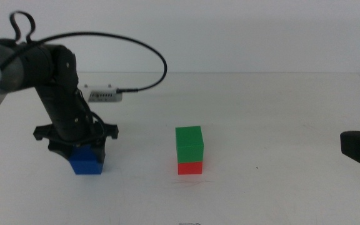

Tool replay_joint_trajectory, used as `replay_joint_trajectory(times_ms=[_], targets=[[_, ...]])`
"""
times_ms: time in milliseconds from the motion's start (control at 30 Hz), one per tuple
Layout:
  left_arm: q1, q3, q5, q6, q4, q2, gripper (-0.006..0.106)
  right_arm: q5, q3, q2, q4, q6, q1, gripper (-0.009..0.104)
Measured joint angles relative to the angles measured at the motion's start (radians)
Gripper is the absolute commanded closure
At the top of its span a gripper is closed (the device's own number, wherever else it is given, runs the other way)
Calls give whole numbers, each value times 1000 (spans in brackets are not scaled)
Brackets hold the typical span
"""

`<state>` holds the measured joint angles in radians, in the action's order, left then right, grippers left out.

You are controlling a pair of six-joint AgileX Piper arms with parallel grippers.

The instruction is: Stack red cubes first, then green, then blue cubes in a specific spot.

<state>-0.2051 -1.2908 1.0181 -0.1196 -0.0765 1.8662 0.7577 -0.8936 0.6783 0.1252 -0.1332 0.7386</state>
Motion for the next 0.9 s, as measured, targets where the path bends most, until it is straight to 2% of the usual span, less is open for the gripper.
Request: replay_joint_trajectory(times_ms=[100,267,533,700,900], targets=[[-39,-37,37,-80,23,-57,102,0,0,0,1,0,0,20],[-187,-195,164,-258,92,-99,98,0,0,0,2,0,0,20],[-450,-411,204,-578,271,-78,95,1,0,0,3,0,0,20],[-498,-459,225,-662,277,-56,95,1,0,0,3,0,0,20],[-498,-587,227,-640,234,43,95,1,0,0,3,0,0,20]])
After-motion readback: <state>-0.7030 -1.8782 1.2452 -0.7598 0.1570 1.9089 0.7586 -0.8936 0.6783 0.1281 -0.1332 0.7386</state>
